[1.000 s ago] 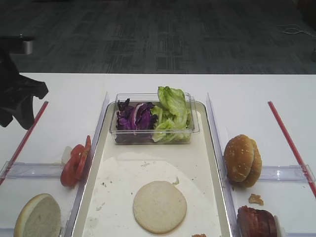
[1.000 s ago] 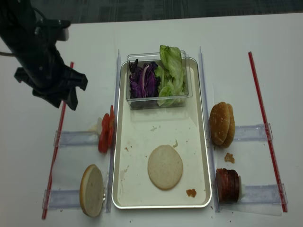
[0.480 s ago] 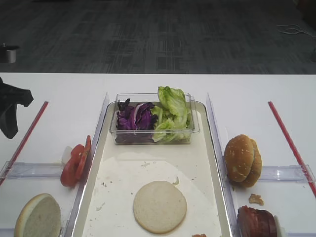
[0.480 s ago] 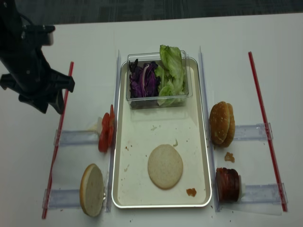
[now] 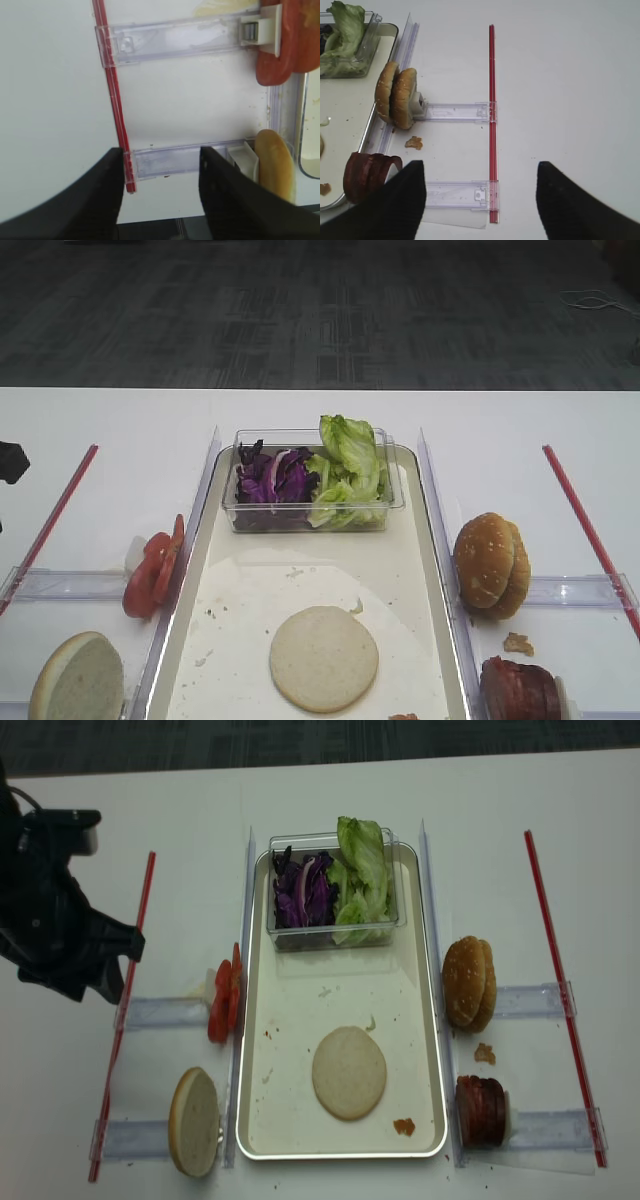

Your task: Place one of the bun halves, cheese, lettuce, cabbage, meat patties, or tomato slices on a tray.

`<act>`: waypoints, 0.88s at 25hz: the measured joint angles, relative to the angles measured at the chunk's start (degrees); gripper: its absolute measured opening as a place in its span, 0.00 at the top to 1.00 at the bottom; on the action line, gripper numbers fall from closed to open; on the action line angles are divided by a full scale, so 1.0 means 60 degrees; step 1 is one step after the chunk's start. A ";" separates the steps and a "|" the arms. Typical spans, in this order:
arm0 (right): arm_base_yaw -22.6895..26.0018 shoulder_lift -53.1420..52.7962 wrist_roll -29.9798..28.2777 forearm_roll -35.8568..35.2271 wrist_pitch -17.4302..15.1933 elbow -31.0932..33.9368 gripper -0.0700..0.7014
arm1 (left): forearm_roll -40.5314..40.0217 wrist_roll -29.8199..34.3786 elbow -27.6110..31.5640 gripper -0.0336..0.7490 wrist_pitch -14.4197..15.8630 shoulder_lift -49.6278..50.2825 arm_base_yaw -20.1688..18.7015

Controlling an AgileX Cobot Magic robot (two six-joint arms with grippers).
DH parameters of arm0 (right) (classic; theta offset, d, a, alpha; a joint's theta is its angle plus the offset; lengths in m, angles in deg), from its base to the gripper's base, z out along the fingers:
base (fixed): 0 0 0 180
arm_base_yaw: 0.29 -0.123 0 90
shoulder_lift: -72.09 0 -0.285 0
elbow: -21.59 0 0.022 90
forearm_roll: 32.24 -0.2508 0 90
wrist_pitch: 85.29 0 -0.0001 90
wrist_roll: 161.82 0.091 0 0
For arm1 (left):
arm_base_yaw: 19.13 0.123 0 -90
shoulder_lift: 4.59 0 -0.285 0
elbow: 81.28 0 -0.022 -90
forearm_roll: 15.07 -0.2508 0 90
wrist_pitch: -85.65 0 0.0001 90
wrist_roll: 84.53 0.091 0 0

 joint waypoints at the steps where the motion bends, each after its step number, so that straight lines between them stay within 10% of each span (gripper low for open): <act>1: 0.0000 0.0000 0.0000 0.0000 0.0000 0.0000 0.27 | 0.0000 0.0000 0.0086 0.53 0.0000 -0.0184 0.0000; 22: 0.0000 0.0000 0.0000 0.0000 0.0000 0.0000 0.27 | 0.0168 0.0000 0.3284 0.53 0.0045 -0.3582 0.0000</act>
